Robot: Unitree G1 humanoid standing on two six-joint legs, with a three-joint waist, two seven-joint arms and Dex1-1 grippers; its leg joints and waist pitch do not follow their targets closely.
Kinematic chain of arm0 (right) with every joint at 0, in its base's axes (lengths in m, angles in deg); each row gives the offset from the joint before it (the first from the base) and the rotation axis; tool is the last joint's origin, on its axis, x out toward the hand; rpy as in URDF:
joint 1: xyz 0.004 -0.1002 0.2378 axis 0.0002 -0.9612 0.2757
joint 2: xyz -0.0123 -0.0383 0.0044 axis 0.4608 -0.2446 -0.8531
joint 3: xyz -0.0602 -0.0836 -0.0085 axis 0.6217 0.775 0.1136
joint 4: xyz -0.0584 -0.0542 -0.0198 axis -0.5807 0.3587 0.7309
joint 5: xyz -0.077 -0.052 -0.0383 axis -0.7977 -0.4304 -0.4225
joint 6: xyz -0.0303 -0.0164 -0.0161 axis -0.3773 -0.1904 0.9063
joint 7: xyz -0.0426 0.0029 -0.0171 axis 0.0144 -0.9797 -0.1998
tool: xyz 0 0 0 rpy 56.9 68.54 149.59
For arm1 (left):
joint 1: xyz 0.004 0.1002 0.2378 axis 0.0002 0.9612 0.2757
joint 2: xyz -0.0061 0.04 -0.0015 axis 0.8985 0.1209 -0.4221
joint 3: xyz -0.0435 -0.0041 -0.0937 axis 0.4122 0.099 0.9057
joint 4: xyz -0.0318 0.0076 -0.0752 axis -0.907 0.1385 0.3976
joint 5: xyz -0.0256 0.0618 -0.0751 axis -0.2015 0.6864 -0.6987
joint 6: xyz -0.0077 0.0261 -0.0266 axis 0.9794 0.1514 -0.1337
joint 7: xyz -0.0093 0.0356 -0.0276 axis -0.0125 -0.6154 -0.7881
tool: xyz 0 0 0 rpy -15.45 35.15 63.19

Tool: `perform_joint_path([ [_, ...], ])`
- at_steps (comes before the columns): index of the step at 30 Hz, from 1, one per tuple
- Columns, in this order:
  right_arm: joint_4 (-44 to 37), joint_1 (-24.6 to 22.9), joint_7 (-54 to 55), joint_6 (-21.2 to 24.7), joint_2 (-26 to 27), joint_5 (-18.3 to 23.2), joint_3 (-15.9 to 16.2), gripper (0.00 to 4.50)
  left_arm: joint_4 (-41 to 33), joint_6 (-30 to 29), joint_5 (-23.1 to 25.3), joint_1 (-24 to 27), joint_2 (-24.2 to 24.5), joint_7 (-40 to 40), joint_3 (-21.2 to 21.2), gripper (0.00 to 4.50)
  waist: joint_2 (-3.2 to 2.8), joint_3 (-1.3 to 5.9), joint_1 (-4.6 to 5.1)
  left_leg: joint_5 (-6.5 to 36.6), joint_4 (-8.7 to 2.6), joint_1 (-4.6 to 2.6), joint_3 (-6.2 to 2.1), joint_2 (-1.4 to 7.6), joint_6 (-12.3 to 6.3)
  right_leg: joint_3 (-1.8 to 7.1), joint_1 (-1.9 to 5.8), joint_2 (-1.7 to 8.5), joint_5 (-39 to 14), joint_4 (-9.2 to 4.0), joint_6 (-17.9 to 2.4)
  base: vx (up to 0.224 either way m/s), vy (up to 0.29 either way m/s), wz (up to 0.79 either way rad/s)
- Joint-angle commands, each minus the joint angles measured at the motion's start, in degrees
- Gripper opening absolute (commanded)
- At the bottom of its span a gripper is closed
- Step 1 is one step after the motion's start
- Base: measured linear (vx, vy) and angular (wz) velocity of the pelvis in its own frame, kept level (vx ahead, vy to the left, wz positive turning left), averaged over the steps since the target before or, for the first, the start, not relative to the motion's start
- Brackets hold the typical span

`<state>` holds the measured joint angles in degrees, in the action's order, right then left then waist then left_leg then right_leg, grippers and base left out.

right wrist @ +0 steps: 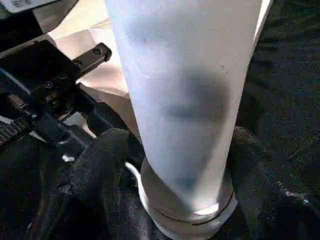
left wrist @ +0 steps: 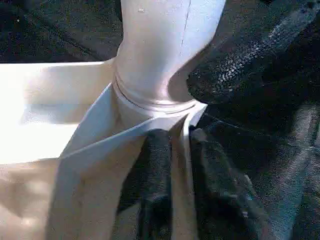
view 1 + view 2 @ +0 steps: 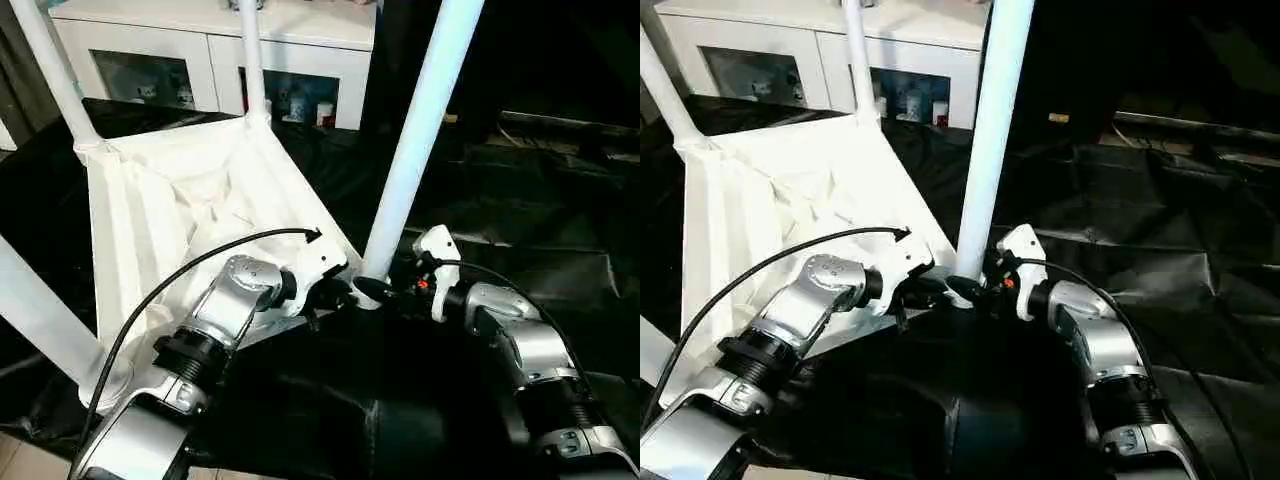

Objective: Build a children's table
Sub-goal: Rotate leg to tighten

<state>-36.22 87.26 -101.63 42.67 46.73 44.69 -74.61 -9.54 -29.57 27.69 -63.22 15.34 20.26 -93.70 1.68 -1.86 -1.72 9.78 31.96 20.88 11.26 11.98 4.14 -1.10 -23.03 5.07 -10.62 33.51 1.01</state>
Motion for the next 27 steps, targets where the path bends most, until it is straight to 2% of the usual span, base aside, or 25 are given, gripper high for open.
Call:
perform_joint_path([
  [1, 0.8, -0.5, -2.3, 0.5, 0.2, -0.5, 2.9, 3.22, -1.0, -2.7, 1.0, 1.4, 1.7, -0.7, -0.2, 0.32, 0.17, 2.86, -0.42, 12.2, -3.03, -0.43, -0.23, 0.92, -3.01, 0.89, 2.59, 1.81, -7.2, -3.32, -14.2, 0.0, 0.0, 0.0],
  [3, 1.0, -0.4, -2.3, 0.4, 0.1, -0.6, 2.9, 3.22, -2.7, -3.4, 0.9, 2.0, 2.2, -0.4, -0.2, 0.32, 0.14, 2.81, -0.41, 12.7, -3.05, -0.44, -0.22, 0.9, -2.8, 0.88, 2.5, 1.72, -8.0, -3.39, -14.0, 0.0, 0.0, 0.0],
  [4, 1.1, -0.4, -2.5, 0.3, 0.0, -0.6, 3.0, 3.22, -4.0, -3.9, 0.9, 2.5, 2.6, -0.4, -0.3, 0.32, 0.4, 2.81, -0.31, 12.9, -3.08, -0.27, -0.27, 0.91, -2.74, 0.85, 2.6, 1.75, -8.4, -3.37, -13.8, 0.0, 0.0, 0.0],
  [8, 1.3, -0.3, -2.8, 0.1, -0.2, -0.7, 3.2, 3.22, -8.2, -6.9, 0.2, 4.3, 3.4, 0.5, -0.6, 0.32, 0.13, 2.89, -0.27, 12.4, -3.01, -0.42, -0.23, 0.94, -2.61, 0.92, 2.42, 1.66, -7.7, -3.27, -13.9, 0.0, 0.0, 0.0],
  [9, 1.3, -0.2, -2.8, 0.1, -0.2, -0.7, 3.2, 3.22, -8.6, -7.1, 0.0, 4.5, 3.4, 0.4, -0.5, 0.6, 0.11, 2.93, -0.31, 11.9, -2.96, -0.42, -0.23, 0.91, -2.7, 0.91, 2.44, 1.61, -7.0, -3.17, -14.0, 0.0, 0.0, 0.0],
  [12, 1.5, -0.1, -2.9, -0.1, -0.3, -0.6, 3.3, 3.22, -10.3, -7.6, 0.1, 5.3, 4.1, 0.0, -0.5, 0.74, 0.24, 2.95, -0.33, 10.9, -2.85, -0.31, -0.18, 0.81, -3.33, 0.86, 2.52, 1.55, -5.4, -3.01, -14.2, 0.0, 0.0, 0.0],
  [14, 1.6, 0.0, -3.1, -0.3, -0.4, -0.6, 3.4, 3.22, -11.4, -8.1, 0.0, 5.8, 5.0, 0.3, -0.5, 1.04, 0.17, 2.95, -0.37, 11.1, -2.88, -0.37, -0.2, 0.85, -3.29, 0.86, 2.51, 1.61, -5.9, -3.03, -14.2, 0.0, 0.0, 0.0],
  [27, 1.5, -0.3, -3.6, -0.7, -0.9, -0.7, 3.9, 3.22, -15.7, -9.2, -2.1, 8.2, 9.1, 4.4, -0.8, 1.04, 0.07, 3.01, -0.39, 10.4, -2.78, -0.47, -0.12, 0.73, -3.0, 0.89, 2.48, 1.45, -4.9, -2.76, -14.3, 0.0, 0.0, 0.0],
])
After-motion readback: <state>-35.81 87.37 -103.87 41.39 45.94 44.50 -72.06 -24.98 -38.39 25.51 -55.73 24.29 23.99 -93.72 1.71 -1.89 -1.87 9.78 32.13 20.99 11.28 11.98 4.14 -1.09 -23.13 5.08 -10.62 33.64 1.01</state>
